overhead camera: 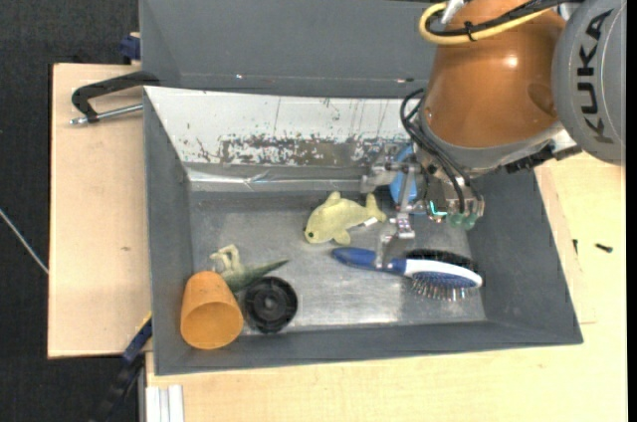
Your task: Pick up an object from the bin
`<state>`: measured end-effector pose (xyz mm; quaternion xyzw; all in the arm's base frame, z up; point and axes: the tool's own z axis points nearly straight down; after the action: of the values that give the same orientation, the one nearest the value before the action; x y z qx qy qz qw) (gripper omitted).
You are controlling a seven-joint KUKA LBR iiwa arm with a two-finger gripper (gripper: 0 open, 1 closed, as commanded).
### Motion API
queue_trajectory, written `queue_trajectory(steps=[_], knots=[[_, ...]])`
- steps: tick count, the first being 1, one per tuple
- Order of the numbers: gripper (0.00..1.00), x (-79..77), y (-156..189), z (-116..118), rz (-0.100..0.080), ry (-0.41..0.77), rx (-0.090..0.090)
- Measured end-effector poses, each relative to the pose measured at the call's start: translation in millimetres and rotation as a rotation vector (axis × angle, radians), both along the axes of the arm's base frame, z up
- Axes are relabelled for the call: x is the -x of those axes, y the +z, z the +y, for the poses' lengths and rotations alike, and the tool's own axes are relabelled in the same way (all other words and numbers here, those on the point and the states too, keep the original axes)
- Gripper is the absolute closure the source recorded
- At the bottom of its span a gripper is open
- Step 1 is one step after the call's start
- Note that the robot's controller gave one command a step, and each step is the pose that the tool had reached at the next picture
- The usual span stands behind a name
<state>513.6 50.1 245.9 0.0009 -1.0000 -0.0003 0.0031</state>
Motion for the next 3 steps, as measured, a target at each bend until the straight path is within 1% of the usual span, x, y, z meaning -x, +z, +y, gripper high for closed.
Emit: queue_trajectory(steps=[1, 2, 3], knots=[[0.00, 2.8, -174, -30, -0.010, -0.051, -0.002], [1.00, 0.3, -169, -29, -0.019, -0.051, -0.002], [1.00, 7.1, -55, -45, -0.018, -0.072, 0.000]])
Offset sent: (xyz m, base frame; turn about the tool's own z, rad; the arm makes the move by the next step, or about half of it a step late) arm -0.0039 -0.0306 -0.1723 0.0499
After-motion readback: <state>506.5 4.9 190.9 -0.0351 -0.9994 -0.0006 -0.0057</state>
